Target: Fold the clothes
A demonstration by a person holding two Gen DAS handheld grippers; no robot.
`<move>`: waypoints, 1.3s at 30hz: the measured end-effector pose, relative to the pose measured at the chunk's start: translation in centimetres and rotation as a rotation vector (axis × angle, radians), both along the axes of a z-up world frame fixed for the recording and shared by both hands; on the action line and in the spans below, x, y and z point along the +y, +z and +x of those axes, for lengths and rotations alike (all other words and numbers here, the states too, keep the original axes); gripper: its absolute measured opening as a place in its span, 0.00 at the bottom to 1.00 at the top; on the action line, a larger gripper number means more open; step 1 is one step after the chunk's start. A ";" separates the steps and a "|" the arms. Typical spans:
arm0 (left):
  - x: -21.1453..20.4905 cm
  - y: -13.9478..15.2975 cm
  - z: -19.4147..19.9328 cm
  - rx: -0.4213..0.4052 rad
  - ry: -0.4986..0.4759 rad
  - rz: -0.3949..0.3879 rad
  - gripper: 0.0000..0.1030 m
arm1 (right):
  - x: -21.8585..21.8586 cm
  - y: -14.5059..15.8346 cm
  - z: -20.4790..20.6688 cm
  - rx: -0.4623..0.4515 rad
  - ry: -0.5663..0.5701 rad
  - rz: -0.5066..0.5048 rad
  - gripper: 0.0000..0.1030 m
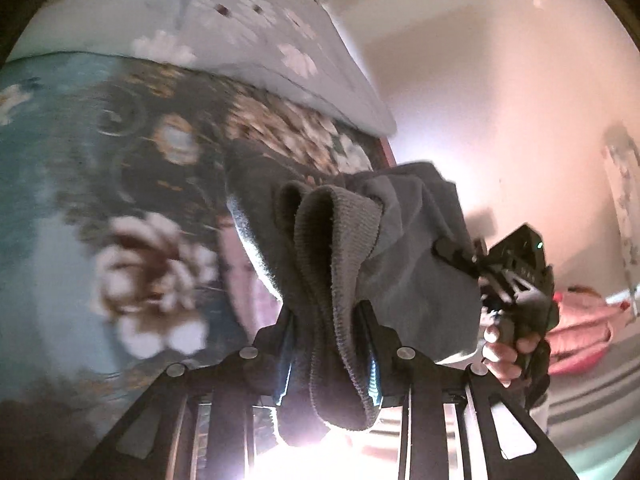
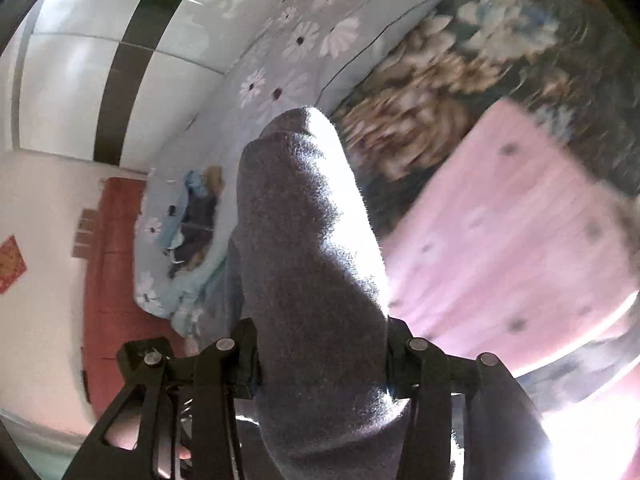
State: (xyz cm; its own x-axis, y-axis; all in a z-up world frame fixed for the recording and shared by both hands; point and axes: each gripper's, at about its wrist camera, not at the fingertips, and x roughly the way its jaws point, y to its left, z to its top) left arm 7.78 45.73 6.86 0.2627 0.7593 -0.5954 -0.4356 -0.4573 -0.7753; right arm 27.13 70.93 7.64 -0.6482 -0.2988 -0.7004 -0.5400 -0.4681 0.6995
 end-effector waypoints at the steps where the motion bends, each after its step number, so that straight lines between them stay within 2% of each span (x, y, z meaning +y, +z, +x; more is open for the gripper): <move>1: 1.3 -0.3 0.4 -0.012 -0.009 -0.006 0.32 | 1.0 0.1 0.5 -0.007 0.001 0.011 0.44; 3: 3.4 -1.4 1.0 -0.046 -0.018 -0.018 0.32 | 2.9 0.1 1.2 -0.033 0.012 0.042 0.44; 7: 6.0 -3.1 2.1 -0.056 -0.027 -0.061 0.32 | 5.1 -1.3 1.3 -0.051 0.052 0.071 0.44; 15: 7.8 -7.7 1.0 -0.053 -0.014 -0.159 0.32 | 7.7 -8.0 2.5 -0.087 0.020 0.025 0.45; 18: 7.9 -8.4 0.8 -0.047 -0.033 -0.161 0.34 | 8.4 -10.4 3.2 -0.116 -0.020 0.003 0.45; 21: 7.7 -8.1 0.9 -0.013 -0.051 -0.163 0.36 | 8.4 -10.9 3.4 -0.107 -0.040 0.002 0.47; 24: 7.3 -7.4 0.8 0.031 -0.066 -0.173 0.36 | 8.2 -10.0 3.0 -0.123 -0.019 0.036 0.48; 29: 6.4 -5.0 0.4 0.146 -0.070 -0.189 0.36 | 7.8 -7.0 2.8 -0.165 0.023 0.154 0.52; 33: 6.3 -2.5 -0.2 0.223 -0.045 -0.173 0.37 | 8.1 -4.9 4.0 -0.177 -0.004 0.242 0.52; 37: 8.8 0.5 1.0 0.300 -0.084 -0.112 0.40 | 6.8 -1.4 4.4 -0.084 -0.026 0.342 0.52; 39: 10.6 1.5 2.6 0.347 -0.142 -0.088 0.41 | 5.0 -0.5 3.6 -0.071 0.020 0.394 0.52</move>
State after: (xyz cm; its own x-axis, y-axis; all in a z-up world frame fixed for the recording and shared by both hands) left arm 10.38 56.34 8.38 0.1333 0.6715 -0.7289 -0.7292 -0.4317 -0.5310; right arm 30.73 75.89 7.13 -0.5912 -0.0110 -0.8065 -0.5682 -0.7040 0.4261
